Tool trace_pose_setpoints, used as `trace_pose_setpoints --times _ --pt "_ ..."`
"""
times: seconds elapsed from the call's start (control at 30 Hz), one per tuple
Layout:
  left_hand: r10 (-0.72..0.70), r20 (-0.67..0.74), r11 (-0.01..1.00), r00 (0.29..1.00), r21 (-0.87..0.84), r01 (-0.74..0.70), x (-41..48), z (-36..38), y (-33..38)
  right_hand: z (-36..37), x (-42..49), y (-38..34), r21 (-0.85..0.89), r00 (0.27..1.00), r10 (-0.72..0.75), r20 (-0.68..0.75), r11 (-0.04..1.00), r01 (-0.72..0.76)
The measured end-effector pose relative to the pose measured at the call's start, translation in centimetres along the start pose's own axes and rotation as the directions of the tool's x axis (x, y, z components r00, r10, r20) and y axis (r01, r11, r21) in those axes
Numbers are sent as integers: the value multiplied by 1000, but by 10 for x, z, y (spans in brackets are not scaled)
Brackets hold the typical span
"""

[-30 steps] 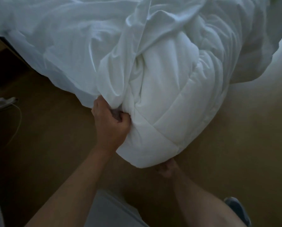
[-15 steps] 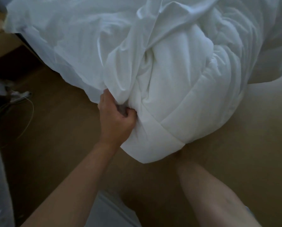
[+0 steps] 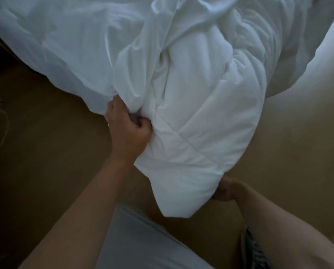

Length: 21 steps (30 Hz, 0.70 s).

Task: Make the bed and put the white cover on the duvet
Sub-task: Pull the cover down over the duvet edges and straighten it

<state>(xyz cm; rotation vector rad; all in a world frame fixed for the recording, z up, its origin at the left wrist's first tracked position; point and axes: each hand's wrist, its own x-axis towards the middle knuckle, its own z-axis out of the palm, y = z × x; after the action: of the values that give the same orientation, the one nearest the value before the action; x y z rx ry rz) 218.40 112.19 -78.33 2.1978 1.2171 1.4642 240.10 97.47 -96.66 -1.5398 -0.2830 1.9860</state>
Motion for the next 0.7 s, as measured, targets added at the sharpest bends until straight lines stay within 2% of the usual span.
trace_pose_setpoints --times 0.1,0.2,0.3,0.37,0.47,0.53,0.6,0.67,0.7 --pt "-17 -13 1000 1000 1 17 0 1 2 -9 -36 -14 -207 998 3 68 978 12" --pt "-46 -16 999 999 8 47 -1 0 5 -13 -64 -32 -249 974 95 204 968 -43" --pt "-36 -13 999 999 7 36 0 0 5 -21 -94 -49 -293 961 58 270 956 25" --pt "-37 -7 999 999 8 37 1 0 4 -26 -116 -62 -223 969 -47 243 969 103" --pt "-37 2 999 999 2 37 0 -3 4 -21 -146 -88 -100 971 -239 -6 966 237" --pt "-35 8 999 999 0 35 1 -5 6 -14 -161 -106 -12 891 -407 -202 910 414" --pt "-40 20 999 999 -3 40 3 -8 8 0 -178 -121 -46 705 -623 -339 760 649" --pt "-70 42 998 997 3 70 5 -11 11 18 -202 -131 -4 548 -713 -438 611 792" --pt "-85 51 996 995 10 85 7 -12 12 33 -217 -137 -70 446 -760 -473 537 841"
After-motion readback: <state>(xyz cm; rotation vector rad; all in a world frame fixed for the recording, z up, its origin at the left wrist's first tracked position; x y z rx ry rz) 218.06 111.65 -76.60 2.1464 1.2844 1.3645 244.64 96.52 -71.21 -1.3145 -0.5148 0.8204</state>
